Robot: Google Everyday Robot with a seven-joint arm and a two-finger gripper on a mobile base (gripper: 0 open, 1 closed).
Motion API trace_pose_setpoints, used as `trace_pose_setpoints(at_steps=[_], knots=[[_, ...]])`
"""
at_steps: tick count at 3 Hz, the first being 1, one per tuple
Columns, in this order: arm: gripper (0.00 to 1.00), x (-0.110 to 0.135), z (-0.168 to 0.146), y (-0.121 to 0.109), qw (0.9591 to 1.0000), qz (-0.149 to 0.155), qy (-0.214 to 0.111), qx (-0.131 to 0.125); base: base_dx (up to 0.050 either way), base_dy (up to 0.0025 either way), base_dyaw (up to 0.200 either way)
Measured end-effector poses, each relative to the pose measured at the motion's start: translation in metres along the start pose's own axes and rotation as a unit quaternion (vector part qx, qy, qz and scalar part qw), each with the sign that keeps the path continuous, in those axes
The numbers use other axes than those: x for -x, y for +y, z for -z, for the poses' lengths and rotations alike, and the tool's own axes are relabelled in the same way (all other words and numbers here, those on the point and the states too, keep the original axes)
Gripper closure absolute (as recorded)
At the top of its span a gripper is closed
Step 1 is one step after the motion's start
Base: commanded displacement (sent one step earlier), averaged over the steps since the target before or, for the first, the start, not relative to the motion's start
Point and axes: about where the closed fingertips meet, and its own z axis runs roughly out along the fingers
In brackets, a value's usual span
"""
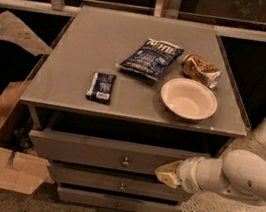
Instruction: Close top drawer
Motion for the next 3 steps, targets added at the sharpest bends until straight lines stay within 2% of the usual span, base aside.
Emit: trace_pose_setpoints(at_steps=[1,3], knots=[[0.83,0.0058,-0.0055,-0.0084,1.0000,0.001,0.001,-0.002,0.000,0.00000,0.000],[0.37,0.0071,-0.0097,-0.0159,1.0000,-0.006,0.003,-0.006,0.000,0.00000,0.000]])
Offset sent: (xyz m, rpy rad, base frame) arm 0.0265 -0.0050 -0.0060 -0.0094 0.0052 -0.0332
